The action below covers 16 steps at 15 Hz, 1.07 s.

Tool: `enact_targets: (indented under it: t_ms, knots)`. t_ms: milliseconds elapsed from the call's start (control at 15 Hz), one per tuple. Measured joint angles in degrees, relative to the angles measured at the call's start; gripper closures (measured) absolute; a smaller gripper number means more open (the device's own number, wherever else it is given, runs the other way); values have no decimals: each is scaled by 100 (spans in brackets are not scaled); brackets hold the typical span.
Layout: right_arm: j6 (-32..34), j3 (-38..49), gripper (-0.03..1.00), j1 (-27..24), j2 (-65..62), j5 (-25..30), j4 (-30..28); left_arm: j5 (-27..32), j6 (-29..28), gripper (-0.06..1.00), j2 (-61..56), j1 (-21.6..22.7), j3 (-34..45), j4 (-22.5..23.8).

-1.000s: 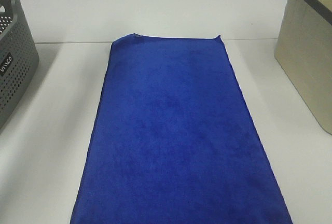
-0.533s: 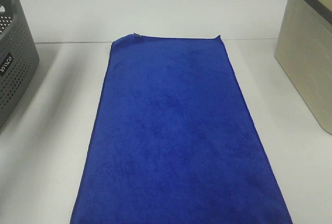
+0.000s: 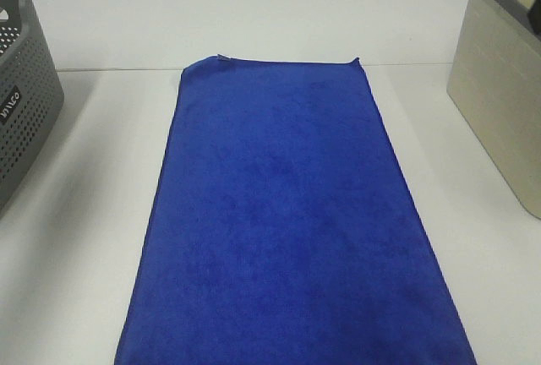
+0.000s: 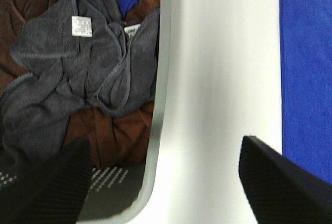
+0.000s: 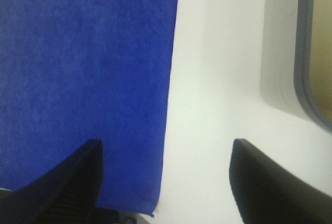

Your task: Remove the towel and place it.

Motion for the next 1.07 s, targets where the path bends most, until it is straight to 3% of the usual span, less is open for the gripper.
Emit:
enact_targets:
  t_ms: [733, 1067]
  knots:
    - [11, 3260, 28, 0, -5191, 23, 166, -338, -292, 22, -5816, 0, 4612, 372]
    - [11, 4034, 28, 0, -6893, 23, -160, -350, -281, 22, -7557, 0, 5340, 728]
